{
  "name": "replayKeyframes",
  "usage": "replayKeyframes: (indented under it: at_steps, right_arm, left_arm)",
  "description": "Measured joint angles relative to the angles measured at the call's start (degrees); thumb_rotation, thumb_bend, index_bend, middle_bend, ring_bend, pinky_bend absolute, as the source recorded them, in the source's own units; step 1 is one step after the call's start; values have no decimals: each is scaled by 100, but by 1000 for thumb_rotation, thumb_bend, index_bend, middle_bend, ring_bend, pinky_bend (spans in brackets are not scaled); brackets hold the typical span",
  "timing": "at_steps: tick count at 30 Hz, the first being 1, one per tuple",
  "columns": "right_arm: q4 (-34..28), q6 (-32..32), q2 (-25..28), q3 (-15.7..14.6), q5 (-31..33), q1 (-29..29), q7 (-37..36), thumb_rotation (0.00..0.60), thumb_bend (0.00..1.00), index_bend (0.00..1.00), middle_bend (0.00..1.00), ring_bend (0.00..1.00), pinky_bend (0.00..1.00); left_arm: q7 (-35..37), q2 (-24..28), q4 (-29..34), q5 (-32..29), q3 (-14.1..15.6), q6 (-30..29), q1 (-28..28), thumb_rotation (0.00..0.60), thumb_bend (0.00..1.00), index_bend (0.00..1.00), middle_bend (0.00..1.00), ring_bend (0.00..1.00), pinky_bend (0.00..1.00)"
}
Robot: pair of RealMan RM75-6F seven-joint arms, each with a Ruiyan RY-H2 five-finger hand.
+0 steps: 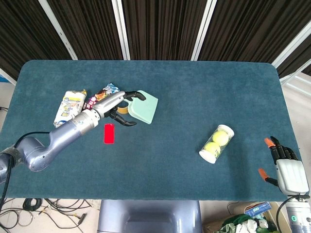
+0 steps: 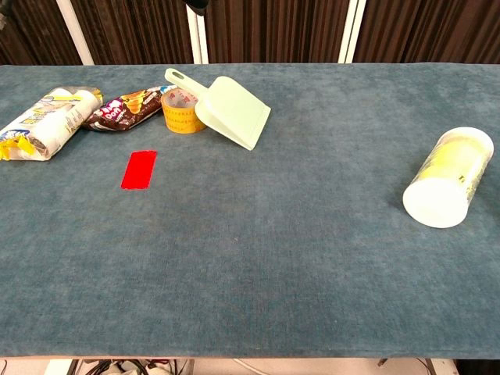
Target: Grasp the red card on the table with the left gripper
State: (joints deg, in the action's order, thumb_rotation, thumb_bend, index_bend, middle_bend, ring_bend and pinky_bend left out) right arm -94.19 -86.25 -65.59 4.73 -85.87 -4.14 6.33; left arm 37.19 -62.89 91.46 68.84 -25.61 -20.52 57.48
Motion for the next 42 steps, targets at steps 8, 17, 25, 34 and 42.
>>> replayKeyframes:
  at_steps: [8, 17, 25, 34, 42]
  right_arm:
    - [73, 2, -76, -49, -22, 3, 64, 600, 164, 124, 64, 182, 186]
    - [58, 73, -43, 4, 154, -2, 25, 600, 164, 125, 64, 182, 186]
    - [13, 68, -2, 21, 215, 21, 7, 600, 164, 125, 64, 182, 186]
    - [-19, 45, 16, 20, 226, 43, -5, 600, 164, 125, 64, 181, 186]
    - [-52, 65, 27, 16, 253, 52, -68, 600, 165, 125, 64, 182, 186]
  left_arm:
    - [-92, -82, 63, -77, 49, -122, 60, 600, 209, 211, 194, 102, 183]
    - [-256, -92, 154, -77, 157, -134, 119, 600, 209, 208, 194, 103, 186]
    - [-663, 54, 257, -74, 329, -309, 94, 600, 212, 203, 193, 106, 206]
    - [-1894, 229, 308, 89, 683, -846, 0, 600, 249, 210, 354, 331, 545]
    - [-4209, 365, 405, -139, 1406, -1988, -520, 600, 263, 281, 559, 576, 700]
